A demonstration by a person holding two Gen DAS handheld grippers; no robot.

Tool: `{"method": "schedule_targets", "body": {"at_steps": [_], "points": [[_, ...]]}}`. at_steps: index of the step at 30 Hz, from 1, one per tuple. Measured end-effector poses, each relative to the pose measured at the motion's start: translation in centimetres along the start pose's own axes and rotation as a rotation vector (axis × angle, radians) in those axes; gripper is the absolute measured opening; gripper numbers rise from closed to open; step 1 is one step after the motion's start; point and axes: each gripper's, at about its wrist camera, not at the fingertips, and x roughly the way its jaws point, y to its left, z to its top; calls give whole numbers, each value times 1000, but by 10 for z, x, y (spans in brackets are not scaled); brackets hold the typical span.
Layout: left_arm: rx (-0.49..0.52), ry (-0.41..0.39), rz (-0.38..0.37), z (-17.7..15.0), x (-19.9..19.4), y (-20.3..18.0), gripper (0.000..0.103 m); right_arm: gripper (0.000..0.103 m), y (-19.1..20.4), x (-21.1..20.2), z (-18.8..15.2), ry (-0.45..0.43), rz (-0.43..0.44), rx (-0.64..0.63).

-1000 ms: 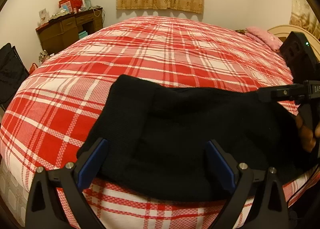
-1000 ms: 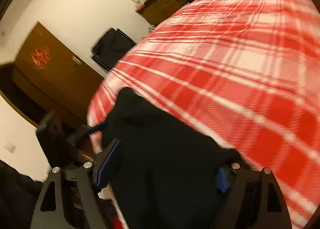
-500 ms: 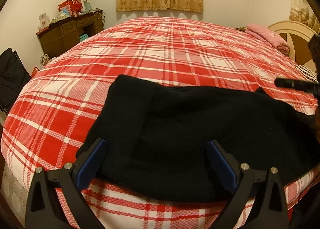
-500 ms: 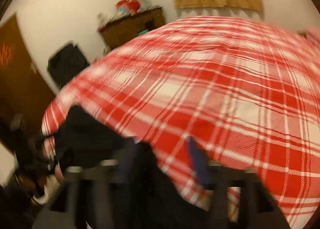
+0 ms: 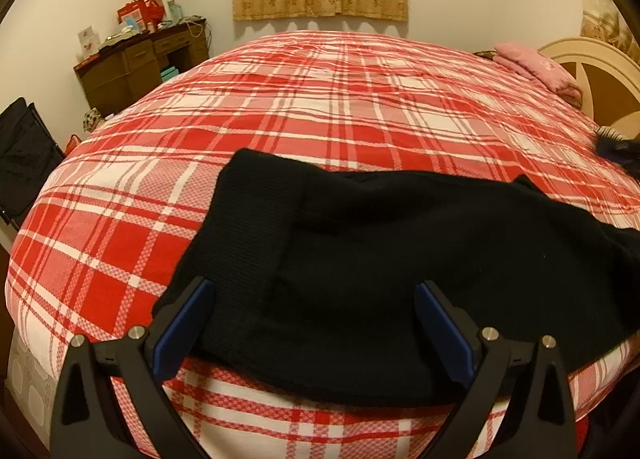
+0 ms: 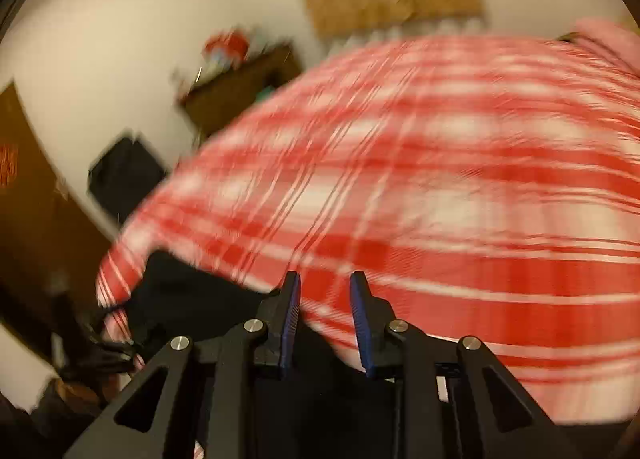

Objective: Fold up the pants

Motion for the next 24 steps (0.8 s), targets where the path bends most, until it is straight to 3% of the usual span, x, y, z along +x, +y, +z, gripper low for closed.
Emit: {"method": "schedule_targets", "body": {"at_steps": [3, 7, 10, 13, 16, 19, 24], "points": [[-2, 7, 18, 1, 2, -2, 103, 28, -43, -60, -14, -58, -176, 66], [-11, 22, 37, 5, 4, -5, 103, 28, -134, -123, -53, -37, -359, 286], [-51, 24, 29, 9, 1, -2, 103, 28, -177, -167, -76, -81, -480, 397], [-97, 24, 10, 11, -4, 0, 103, 30, -196, -191, -89, -101, -505, 449], [-97, 33, -7, 14, -7, -8, 103, 31, -190, -187, -89, -45, -511, 370], [-61, 12, -37, 18, -14, -21, 103, 46, -178, -171, -82, 22, -505, 279], [51, -37, -59, 22, -30, -50, 103, 48, -166, -151, -81, 143, -577, 87]]}}
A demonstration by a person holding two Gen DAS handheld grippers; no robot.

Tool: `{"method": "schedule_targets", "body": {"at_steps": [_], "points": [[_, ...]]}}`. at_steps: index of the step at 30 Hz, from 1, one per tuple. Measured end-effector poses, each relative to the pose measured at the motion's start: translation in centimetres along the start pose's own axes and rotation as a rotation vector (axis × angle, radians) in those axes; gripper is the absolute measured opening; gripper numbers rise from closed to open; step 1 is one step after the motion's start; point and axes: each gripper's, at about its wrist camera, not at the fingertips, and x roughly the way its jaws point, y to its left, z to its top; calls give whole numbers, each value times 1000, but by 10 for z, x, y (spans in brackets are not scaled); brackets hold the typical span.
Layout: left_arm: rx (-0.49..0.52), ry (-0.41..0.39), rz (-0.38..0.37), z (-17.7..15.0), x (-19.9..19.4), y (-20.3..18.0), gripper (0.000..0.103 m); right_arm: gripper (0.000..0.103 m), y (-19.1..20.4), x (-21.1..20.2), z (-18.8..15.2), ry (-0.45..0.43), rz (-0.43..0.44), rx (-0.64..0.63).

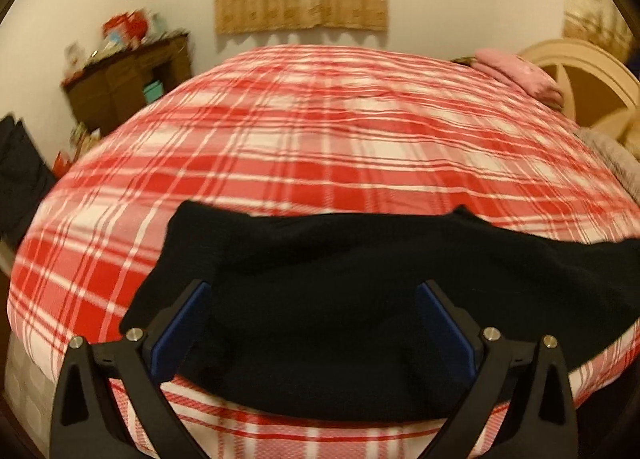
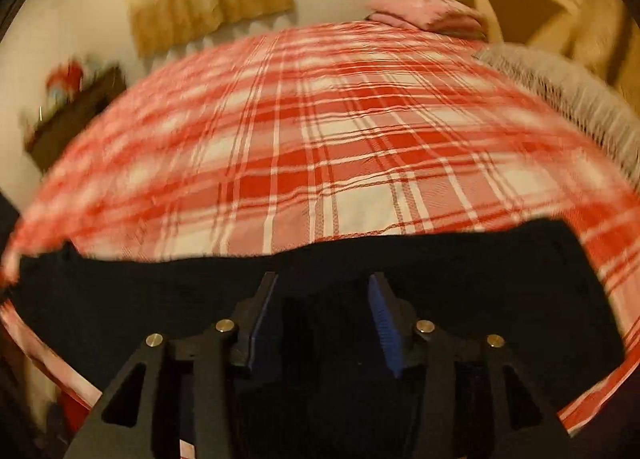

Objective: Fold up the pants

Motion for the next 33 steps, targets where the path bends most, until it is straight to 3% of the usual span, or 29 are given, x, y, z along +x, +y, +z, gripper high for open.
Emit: {"method": "schedule_targets", "body": {"at_steps": [4, 11, 16, 18, 21, 24, 28, 33], "points": [[32, 16, -26, 1, 3, -12, 103, 48, 21, 5, 5, 71, 5, -236], [45, 29, -65, -1, 2, -31, 103, 48, 42, 29, 11, 188, 62, -498], [60, 38, -55, -2, 0, -38, 103, 46, 37, 30, 10, 196, 152, -522], [52, 50, -53, -1, 3, -39, 103, 24, 42, 27, 5, 201, 159, -544], [37, 61, -71, 0, 5, -41, 103, 9, 57, 21, -3, 167, 86, -609], [44, 61, -79, -1, 4, -46, 103, 7, 60, 21, -3, 112, 28, -574], [58, 63, -80, -1, 3, -52, 103, 6, 45, 16, 12, 5, -1, -404], [53, 50, -78, 1, 0, -50, 103, 7, 46, 35, 4, 57, -21, -426]]}}
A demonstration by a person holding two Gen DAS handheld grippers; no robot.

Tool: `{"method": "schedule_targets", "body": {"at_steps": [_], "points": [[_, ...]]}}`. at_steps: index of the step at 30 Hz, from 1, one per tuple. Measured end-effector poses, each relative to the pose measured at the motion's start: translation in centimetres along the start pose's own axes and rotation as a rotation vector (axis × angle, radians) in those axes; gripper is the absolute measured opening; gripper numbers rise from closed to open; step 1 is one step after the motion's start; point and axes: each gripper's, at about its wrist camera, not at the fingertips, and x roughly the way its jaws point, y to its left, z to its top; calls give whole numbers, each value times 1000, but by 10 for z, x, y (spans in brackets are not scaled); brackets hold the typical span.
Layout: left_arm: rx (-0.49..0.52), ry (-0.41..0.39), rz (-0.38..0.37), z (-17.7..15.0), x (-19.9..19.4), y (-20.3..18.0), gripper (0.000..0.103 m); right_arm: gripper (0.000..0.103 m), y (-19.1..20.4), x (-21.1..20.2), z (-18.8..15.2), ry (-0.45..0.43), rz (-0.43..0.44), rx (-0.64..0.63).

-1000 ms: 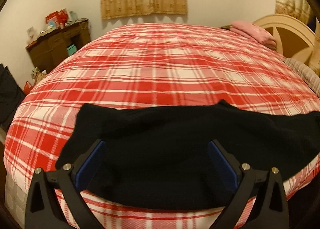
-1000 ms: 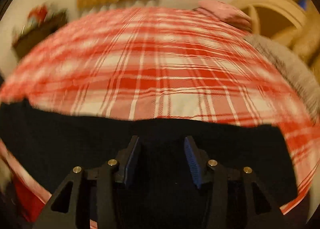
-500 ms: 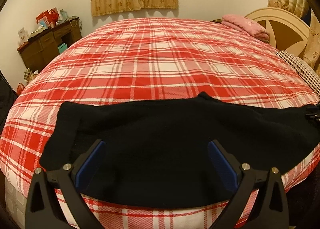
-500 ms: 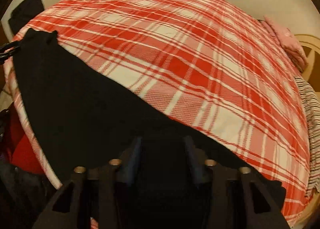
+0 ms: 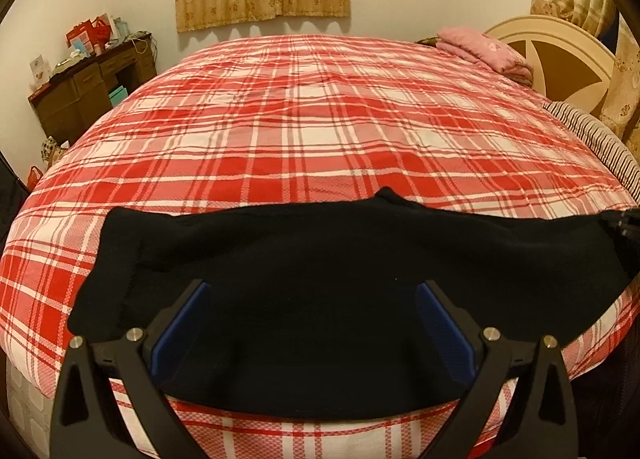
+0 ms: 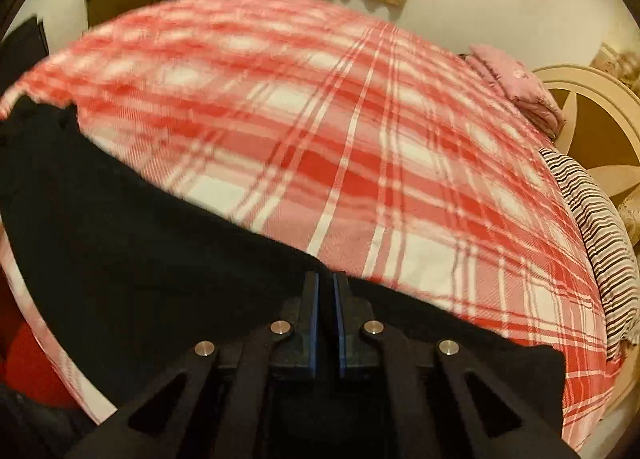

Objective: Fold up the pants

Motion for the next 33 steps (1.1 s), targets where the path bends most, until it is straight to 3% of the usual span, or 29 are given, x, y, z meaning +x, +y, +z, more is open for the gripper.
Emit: {"method": "schedule_targets", "body": {"at_steps": [3, 5, 7, 9, 11, 13, 15, 18, 23, 28, 33], "points": [[-6, 10, 0, -1, 2, 2, 103, 10, 0, -3, 2, 5, -3, -11], [-2, 5, 1, -1, 2, 2, 103, 22, -2, -7, 3, 21, -26, -22], [-1, -4, 2, -1, 1, 3, 103, 53, -8, -23, 4, -18, -24, 29], [-10, -6, -4, -1, 2, 5, 103, 62, -12, -43, 9, -123, 28, 99], [-15, 3, -12, -2, 5, 5, 103, 62, -6, -59, 19, -208, 134, 146], [-9, 7, -15, -4, 6, 3, 103, 62, 19, -63, 34, -252, 249, 107], [7, 8, -12, -7, 7, -1, 103, 59, 57, -57, 52, -249, 284, 3], [15, 10, -22, -13, 6, -5, 103, 36, 117, -36, 78, -234, 370, -147], [20, 42, -70, -24, 8, -11, 103, 34, 175, 0, 110, -180, 485, -226], [18, 78, -87, -33, 20, -12, 103, 30, 198, 22, 110, -92, 497, -270], [-22, 94, -121, -37, 25, -7, 103, 22, 198, 12, 98, -90, 497, -290]]}}
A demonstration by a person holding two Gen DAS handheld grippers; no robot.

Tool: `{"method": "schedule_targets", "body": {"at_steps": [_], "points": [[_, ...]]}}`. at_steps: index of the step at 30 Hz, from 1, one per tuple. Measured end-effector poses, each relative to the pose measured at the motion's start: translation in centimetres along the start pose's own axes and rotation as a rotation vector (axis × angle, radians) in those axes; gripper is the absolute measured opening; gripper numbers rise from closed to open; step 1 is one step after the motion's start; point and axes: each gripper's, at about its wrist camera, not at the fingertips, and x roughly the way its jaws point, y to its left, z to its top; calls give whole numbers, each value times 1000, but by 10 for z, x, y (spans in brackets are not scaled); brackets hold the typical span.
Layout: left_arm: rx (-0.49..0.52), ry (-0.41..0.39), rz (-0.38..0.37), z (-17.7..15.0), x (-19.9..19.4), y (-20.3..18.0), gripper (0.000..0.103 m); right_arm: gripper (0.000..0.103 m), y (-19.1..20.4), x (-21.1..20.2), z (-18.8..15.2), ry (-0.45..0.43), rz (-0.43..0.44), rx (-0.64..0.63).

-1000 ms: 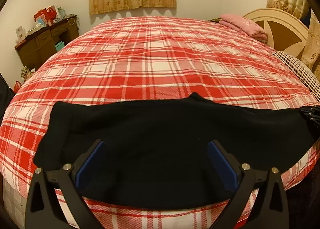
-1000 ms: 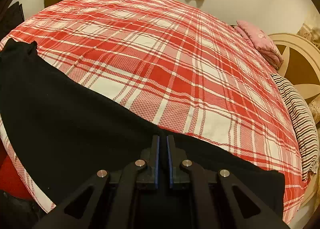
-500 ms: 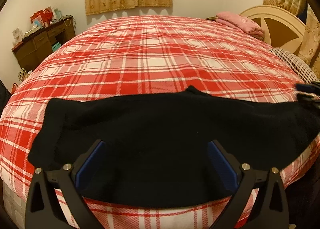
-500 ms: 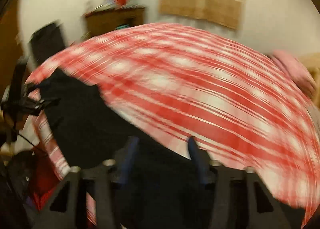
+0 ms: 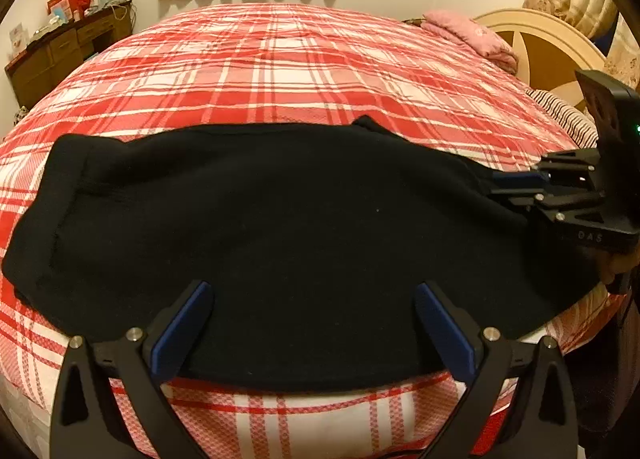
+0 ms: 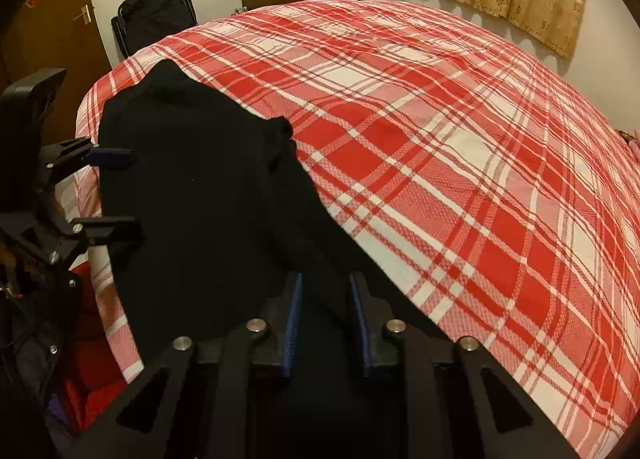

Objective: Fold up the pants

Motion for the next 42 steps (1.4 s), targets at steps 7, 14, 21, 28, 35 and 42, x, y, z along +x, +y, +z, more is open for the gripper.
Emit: {"method": "schedule_targets", "body": {"at_steps": [7, 14, 21, 28, 35, 42], "points": [[20, -5, 5, -3, 0, -2, 103, 22, -4, 6, 10, 36, 84, 15], [36, 4, 20, -2, 3, -4, 103, 15, 11, 20, 26, 35, 68, -40], [51, 3, 36, -4, 4, -5, 103, 3, 23, -6, 24, -68, -196, -89], [59, 6, 43, -4, 5, -7, 103, 3, 15, 13, 13, -46, -269, -43], [40, 10, 18, -2, 3, -4, 103, 5, -9, -14, 19, -72, -88, 100], [71, 1, 40, -5, 4, -8, 103, 5, 3, 8, 55, -175, 48, 218]]}}
